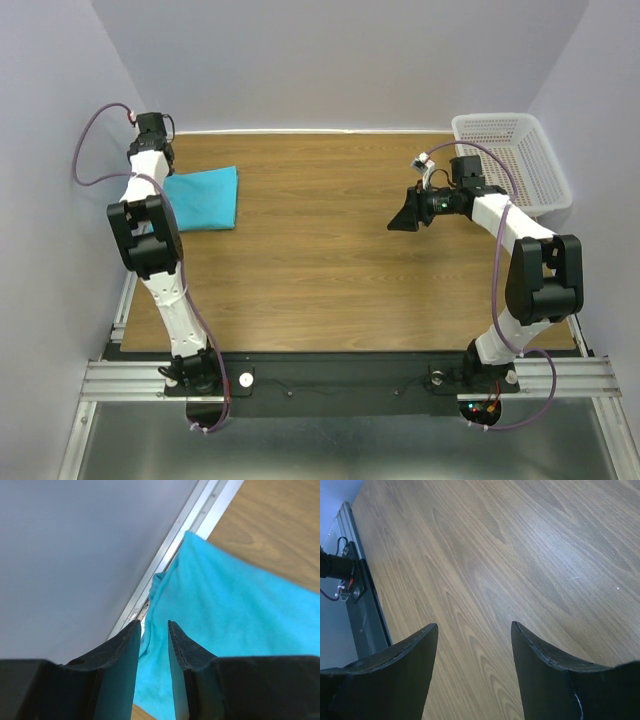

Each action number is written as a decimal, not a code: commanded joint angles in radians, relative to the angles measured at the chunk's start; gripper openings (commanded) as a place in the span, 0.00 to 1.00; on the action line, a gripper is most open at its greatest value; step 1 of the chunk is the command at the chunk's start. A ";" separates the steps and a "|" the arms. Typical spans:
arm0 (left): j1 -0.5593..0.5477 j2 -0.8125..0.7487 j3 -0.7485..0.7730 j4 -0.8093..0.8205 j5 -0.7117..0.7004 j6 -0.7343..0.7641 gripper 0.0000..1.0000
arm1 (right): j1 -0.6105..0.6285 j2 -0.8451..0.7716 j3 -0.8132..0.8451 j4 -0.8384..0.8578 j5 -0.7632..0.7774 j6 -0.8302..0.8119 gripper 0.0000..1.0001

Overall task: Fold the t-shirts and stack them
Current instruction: Neatly place the folded tshirt to the corner

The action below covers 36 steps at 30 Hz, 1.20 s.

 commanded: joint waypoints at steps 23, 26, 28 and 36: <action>0.047 -0.361 -0.480 0.229 0.490 -0.090 0.00 | -0.011 -0.073 -0.019 0.023 -0.011 -0.031 0.66; 0.049 -0.300 -0.464 0.229 0.475 -0.093 0.00 | -0.011 -0.070 -0.021 0.023 -0.005 -0.036 0.66; 0.049 -0.284 -0.454 0.236 0.496 -0.116 0.00 | -0.011 -0.067 -0.024 0.023 0.004 -0.042 0.66; -0.020 -0.557 -0.683 0.380 0.649 -0.144 0.01 | -0.011 -0.102 -0.027 0.023 0.107 -0.091 0.66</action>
